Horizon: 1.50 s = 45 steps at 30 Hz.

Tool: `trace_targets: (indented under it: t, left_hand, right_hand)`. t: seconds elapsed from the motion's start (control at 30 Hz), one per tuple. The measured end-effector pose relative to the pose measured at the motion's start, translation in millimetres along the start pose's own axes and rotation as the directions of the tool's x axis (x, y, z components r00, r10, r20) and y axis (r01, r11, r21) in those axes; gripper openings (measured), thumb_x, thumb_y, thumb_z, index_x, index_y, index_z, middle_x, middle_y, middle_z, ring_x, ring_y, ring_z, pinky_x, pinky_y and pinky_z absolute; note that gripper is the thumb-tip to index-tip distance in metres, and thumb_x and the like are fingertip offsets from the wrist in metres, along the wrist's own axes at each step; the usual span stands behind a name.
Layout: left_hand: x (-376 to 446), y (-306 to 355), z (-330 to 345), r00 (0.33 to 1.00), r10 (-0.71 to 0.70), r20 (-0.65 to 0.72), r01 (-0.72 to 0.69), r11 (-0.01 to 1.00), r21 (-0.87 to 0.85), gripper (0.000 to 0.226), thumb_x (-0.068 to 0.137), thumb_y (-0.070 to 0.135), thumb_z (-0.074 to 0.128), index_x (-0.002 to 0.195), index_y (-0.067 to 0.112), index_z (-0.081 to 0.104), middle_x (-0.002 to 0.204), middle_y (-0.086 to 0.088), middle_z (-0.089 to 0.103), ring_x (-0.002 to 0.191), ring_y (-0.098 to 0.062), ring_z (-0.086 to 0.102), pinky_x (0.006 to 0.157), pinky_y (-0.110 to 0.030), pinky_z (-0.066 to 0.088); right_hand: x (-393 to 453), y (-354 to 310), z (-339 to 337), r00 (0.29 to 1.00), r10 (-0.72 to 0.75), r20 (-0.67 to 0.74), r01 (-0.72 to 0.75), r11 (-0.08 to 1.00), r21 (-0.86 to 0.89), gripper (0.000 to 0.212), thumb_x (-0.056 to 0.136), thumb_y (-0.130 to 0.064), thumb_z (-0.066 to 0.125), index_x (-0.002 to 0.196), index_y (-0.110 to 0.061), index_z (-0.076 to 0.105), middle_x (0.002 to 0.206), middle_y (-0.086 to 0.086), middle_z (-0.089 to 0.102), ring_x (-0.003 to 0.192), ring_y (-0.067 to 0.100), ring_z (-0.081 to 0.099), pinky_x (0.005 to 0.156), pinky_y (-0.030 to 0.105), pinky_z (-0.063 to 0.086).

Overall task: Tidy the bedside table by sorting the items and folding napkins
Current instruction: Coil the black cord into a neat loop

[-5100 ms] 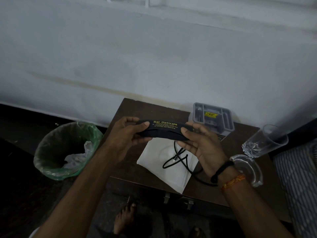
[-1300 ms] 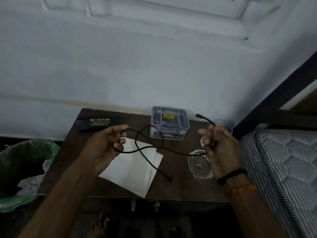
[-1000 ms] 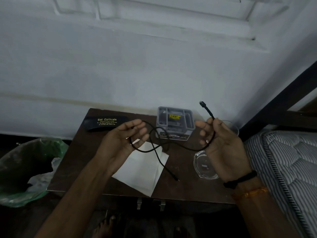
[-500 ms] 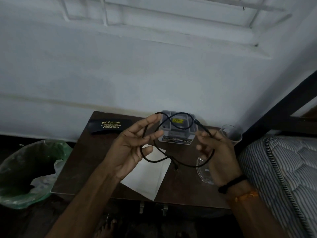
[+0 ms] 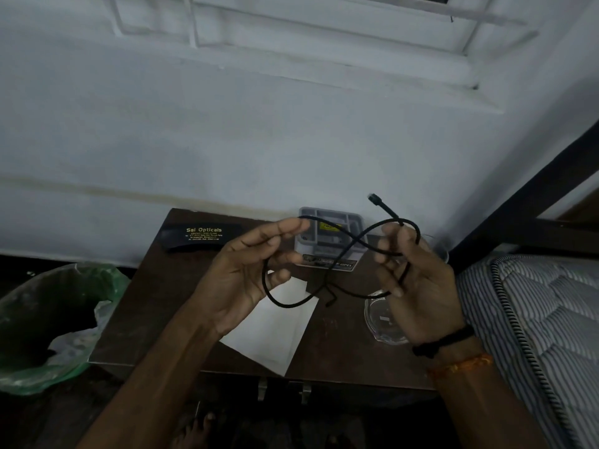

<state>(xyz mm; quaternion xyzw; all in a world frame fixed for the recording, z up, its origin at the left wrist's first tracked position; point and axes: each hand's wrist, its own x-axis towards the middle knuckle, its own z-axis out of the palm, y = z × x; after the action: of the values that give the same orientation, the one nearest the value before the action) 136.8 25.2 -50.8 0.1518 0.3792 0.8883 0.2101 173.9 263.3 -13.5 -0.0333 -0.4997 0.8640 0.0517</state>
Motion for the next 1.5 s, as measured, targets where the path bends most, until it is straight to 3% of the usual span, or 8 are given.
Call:
trace_targets:
  t: [0.33,0.5,0.67,0.77,0.87,1.07,1.27,1.5]
  left_hand:
    - [1,5,0,0.997,0.043,-0.069,-0.048,0.997,-0.068,0.036,0.092,0.003,0.05,0.124,0.005,0.065,0.137,-0.011,0.06,0.096,-0.014,0.069,0.079,-0.025,0.056]
    - [-1,11,1,0.995,0.08,-0.063,-0.084,0.994,-0.064,0.035,0.09,0.003,0.051,0.121,0.007,0.068,0.135,-0.009,0.062,0.1,-0.015,0.07,0.079,-0.025,0.057]
    - [-5,20,-7,0.987,0.149,-0.068,-0.153,0.987,-0.057,0.034,0.086,0.006,0.058,0.118,0.01,0.07,0.132,-0.007,0.064,0.101,-0.014,0.07,0.081,-0.025,0.056]
    - [-7,21,-12,0.982,0.182,-0.058,-0.186,0.98,-0.069,0.034,0.08,0.01,0.071,0.114,0.009,0.072,0.128,-0.008,0.066,0.102,-0.017,0.07,0.083,-0.027,0.056]
    - [-5,18,-14,0.984,0.166,-0.064,-0.172,0.981,-0.094,0.029,0.077,0.009,0.071,0.106,0.007,0.074,0.119,-0.01,0.07,0.096,-0.019,0.069,0.082,-0.027,0.055]
    - [-10,25,-18,1.0,-0.001,-0.024,-0.002,0.989,-0.148,0.023,0.071,0.013,0.066,0.092,0.007,0.059,0.085,-0.012,0.06,0.072,-0.017,0.057,0.061,-0.025,0.043]
    - [-10,19,-8,0.987,-0.125,-0.102,0.156,0.898,0.411,0.041,0.088,0.039,0.06,0.115,0.009,0.067,0.06,-0.007,0.049,0.047,-0.011,0.04,0.041,-0.022,0.03]
    - [-9,13,13,0.994,-0.06,-0.087,0.105,0.665,0.74,0.04,0.087,0.048,0.059,0.116,0.024,0.069,0.116,0.0,0.072,0.11,-0.018,0.066,0.097,-0.042,0.052]
  right_hand:
    - [-6,-35,-17,0.989,-0.055,0.134,0.032,0.986,0.165,0.018,0.077,-0.02,0.05,0.07,-0.008,0.061,0.085,0.008,0.056,0.074,0.018,0.056,0.047,0.023,0.027]
    - [-4,-31,-13,0.988,-0.15,0.025,0.152,0.966,-0.208,0.021,0.075,-0.014,0.074,0.072,-0.011,0.054,0.075,0.0,0.058,0.069,0.012,0.056,0.055,0.018,0.045]
    - [0,-40,-25,0.976,-0.205,0.072,0.217,0.918,-0.332,0.057,0.06,-0.009,0.082,0.115,-0.012,0.066,0.113,0.008,0.069,0.079,0.019,0.063,0.075,0.029,0.058]
    - [1,-38,-31,0.962,-0.267,0.046,0.225,0.692,-0.686,0.042,0.069,-0.01,0.083,0.11,-0.015,0.074,0.104,0.006,0.075,0.087,0.019,0.07,0.084,0.036,0.058]
    - [0,-30,-40,0.929,-0.369,-0.023,0.192,0.534,-0.824,0.009,0.083,-0.02,0.076,0.091,-0.022,0.077,0.081,-0.004,0.076,0.069,0.007,0.07,0.065,0.03,0.056]
    - [1,-31,-36,0.821,-0.522,-0.231,0.223,0.666,-0.712,0.02,0.092,-0.036,0.065,0.089,-0.016,0.065,0.069,0.006,0.072,0.051,0.014,0.067,0.039,0.016,0.043]
    - [3,-38,-33,0.801,-0.53,-0.279,0.255,0.723,-0.642,0.021,0.089,-0.04,0.068,0.082,-0.021,0.065,0.06,0.001,0.067,0.047,0.01,0.058,0.039,0.02,0.043]
    - [-1,-40,-18,0.886,-0.461,0.044,0.379,0.666,-0.642,0.016,0.091,-0.037,0.065,0.096,-0.026,0.075,0.073,-0.002,0.072,0.061,0.007,0.057,0.053,0.015,0.045]
